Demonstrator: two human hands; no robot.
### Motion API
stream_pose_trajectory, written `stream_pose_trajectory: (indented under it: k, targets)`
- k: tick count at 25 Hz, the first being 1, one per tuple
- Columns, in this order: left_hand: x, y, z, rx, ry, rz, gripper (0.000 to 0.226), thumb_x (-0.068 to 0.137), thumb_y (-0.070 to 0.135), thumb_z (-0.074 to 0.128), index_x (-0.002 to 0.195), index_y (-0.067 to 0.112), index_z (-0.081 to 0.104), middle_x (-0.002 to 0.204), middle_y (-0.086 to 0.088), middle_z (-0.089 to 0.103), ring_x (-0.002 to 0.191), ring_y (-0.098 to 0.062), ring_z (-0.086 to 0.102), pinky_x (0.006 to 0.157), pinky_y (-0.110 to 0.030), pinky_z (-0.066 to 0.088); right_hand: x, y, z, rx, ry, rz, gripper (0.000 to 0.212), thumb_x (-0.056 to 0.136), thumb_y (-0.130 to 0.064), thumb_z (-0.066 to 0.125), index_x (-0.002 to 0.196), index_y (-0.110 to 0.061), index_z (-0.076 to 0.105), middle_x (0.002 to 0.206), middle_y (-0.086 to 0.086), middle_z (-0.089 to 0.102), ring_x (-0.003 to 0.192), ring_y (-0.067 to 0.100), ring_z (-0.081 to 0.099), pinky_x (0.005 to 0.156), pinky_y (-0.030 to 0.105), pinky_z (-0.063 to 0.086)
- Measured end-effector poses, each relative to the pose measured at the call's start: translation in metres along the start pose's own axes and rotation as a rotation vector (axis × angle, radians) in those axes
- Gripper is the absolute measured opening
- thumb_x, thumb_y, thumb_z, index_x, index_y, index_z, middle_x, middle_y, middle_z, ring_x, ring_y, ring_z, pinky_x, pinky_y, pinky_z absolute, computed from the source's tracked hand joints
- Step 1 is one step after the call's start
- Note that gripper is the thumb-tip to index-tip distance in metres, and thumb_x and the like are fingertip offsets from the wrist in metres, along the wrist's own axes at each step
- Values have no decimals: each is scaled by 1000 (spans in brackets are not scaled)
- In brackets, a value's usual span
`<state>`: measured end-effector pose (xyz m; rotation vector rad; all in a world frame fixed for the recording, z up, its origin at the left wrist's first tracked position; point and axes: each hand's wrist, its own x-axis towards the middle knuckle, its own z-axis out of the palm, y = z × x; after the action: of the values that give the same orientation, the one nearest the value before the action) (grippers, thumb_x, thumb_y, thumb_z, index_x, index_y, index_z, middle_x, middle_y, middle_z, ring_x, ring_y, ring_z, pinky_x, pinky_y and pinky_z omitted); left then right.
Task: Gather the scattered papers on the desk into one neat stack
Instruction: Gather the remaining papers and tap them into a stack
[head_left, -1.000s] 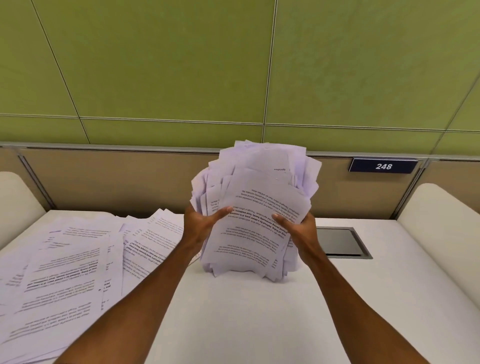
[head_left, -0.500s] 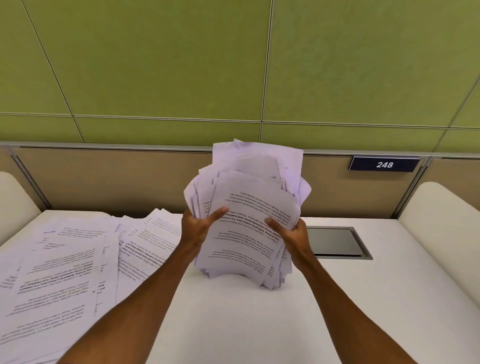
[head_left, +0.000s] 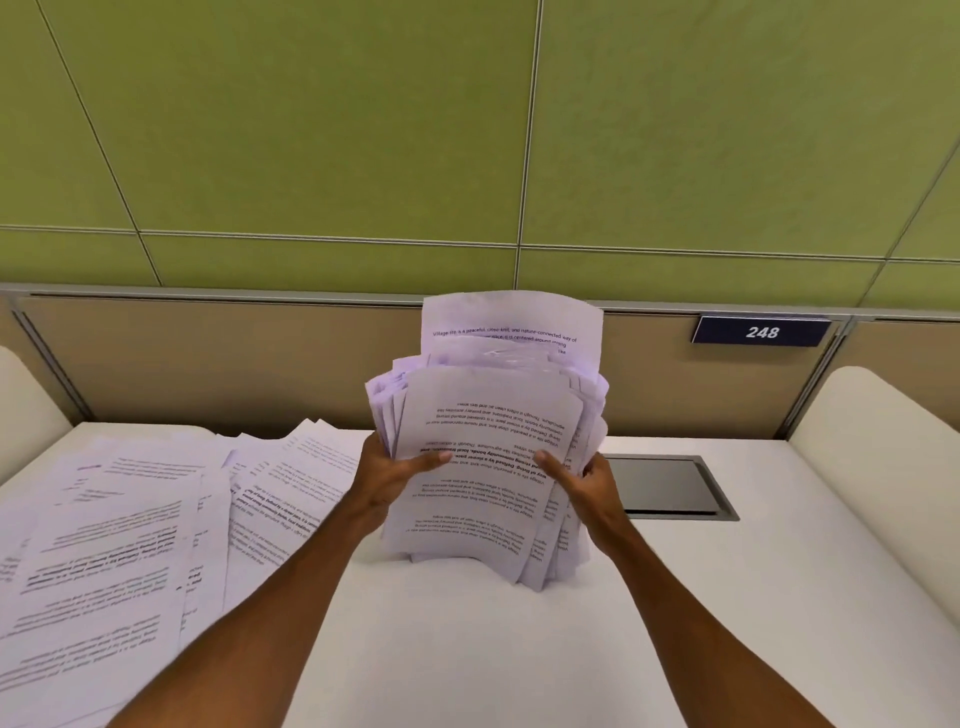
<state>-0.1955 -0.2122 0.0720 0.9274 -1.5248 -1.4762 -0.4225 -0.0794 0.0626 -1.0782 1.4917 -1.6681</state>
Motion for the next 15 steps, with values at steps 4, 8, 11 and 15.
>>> stream_pose_trajectory:
  k: [4, 8, 11, 15]
  targets:
    - [-2, 5, 0, 10, -35, -13, 47, 48, 35, 88, 90, 30, 68, 82, 7, 75, 78, -10, 70, 63, -24, 55, 9, -28, -3, 101, -11, -61, 24, 77, -29, 76, 99, -26, 69, 97, 7, 77, 86, 27, 75, 66, 35, 61]
    - [-11, 7, 2, 15, -6, 32, 45, 51, 41, 88, 89, 50, 65, 82, 15, 73, 82, -15, 68, 68, -33, 56, 4, -23, -4, 4, -95, 48, 40, 65, -25, 85, 102, -18, 70, 98, 5, 78, 88, 28, 75, 66, 33, 61]
    - [-7, 18, 1, -88, 30, 121, 72, 44, 40, 94, 107, 28, 63, 94, -1, 73, 85, -20, 71, 66, -35, 60, -4, -14, -3, 1, -71, 92, 46, 61, -23, 87, 103, -14, 70, 98, 4, 78, 87, 29, 75, 67, 36, 62]
    - [-8, 16, 4, 12, -66, 13, 57, 44, 29, 96, 93, 20, 67, 79, 7, 76, 77, -17, 70, 57, -20, 56, -11, -13, -3, -8, -11, 98, 39, 65, -22, 88, 99, -17, 70, 97, 1, 78, 87, 27, 75, 65, 33, 61]
